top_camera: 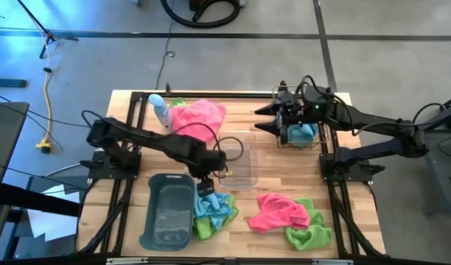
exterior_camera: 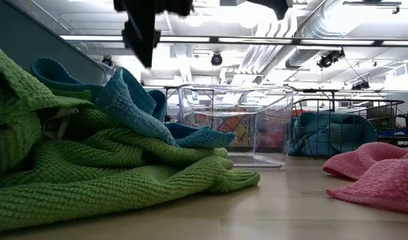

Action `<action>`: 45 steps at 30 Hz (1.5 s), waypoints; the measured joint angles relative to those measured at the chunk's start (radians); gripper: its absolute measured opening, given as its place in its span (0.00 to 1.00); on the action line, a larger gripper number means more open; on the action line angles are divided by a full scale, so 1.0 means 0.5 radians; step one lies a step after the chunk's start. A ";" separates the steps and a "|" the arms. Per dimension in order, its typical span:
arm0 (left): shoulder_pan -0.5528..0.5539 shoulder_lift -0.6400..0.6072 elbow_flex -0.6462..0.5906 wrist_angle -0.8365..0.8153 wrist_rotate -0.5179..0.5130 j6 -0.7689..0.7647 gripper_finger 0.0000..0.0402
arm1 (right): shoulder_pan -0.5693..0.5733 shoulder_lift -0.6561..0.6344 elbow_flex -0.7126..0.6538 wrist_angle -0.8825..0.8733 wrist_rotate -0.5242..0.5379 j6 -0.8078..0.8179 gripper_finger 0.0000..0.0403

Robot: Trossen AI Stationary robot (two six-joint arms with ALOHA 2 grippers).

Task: Sort microfiber towel by color & place in baskets
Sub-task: Put the blue microfiber cloth into the wire basket

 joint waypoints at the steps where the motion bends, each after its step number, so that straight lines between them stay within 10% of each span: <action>1: -0.007 0.040 0.000 0.000 0.026 -0.040 0.62 | 0.000 -0.005 0.000 -0.024 0.000 -0.014 0.65; 32: -0.106 0.497 0.000 -0.127 -0.044 -0.060 0.60 | 0.000 -0.036 0.000 -0.188 0.011 -0.023 0.65; 45: -0.080 0.535 0.000 -0.154 0.025 0.089 0.18 | -0.001 -0.036 0.000 -0.193 0.039 -0.030 0.65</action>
